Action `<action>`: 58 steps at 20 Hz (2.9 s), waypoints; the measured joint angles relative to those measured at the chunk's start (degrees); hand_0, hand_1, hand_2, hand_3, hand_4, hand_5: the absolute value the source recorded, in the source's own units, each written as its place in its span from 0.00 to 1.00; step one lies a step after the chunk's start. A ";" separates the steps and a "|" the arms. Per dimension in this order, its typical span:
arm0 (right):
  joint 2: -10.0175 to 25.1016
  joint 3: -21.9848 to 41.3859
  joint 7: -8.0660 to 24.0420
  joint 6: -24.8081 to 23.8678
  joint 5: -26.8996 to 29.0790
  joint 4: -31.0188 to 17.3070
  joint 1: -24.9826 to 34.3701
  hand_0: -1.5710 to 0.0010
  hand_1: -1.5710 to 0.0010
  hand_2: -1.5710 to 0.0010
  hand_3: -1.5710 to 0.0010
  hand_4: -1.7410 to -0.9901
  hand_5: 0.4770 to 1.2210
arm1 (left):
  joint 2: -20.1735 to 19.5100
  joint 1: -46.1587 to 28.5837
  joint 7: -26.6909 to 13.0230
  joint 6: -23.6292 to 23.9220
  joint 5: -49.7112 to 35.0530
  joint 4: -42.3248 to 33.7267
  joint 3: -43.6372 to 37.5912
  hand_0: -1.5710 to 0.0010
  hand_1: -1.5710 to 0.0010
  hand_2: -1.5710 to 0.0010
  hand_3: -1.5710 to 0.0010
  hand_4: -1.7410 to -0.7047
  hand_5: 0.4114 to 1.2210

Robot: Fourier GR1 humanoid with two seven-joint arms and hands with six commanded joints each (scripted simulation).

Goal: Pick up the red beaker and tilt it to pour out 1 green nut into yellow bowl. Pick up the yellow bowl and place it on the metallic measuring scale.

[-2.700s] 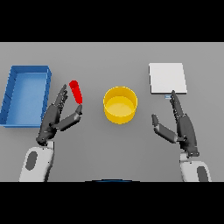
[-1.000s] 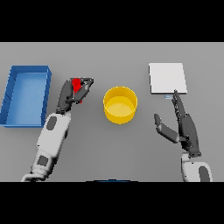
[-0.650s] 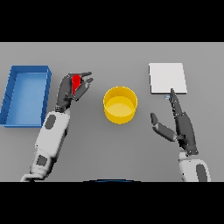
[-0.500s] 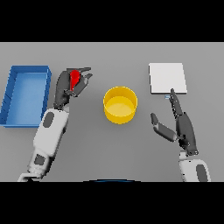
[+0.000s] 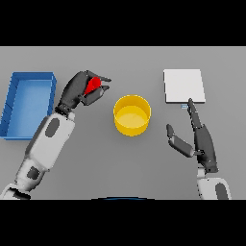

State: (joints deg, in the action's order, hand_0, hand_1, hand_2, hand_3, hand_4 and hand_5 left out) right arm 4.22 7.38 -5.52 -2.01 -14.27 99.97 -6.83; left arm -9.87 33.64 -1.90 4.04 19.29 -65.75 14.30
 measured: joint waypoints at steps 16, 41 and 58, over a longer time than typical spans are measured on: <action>-0.61 -0.48 -0.69 0.16 0.97 -1.42 0.89 1.00 1.00 1.00 1.00 0.66 0.27 | -8.06 22.37 -1.84 -12.56 28.12 12.11 29.62 0.00 0.00 0.00 0.00 0.08 0.99; -0.91 -0.01 -0.44 -2.23 -2.00 -0.62 -0.21 1.00 1.00 1.00 1.00 0.78 0.22 | -2.81 43.46 6.05 -20.01 45.71 23.82 62.84 0.00 0.00 0.00 0.00 0.02 1.00; -1.85 0.33 -0.76 -2.15 -1.51 -1.86 1.63 1.00 1.00 1.00 1.00 0.79 0.22 | -10.23 65.19 5.14 -13.47 27.53 45.34 48.07 0.00 0.00 0.00 0.07 0.01 1.00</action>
State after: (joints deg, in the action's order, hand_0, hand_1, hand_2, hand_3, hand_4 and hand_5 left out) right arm 2.37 7.71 -6.28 -4.16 -15.78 98.11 -5.21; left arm -20.10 98.84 3.24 -9.43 46.81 -20.41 62.37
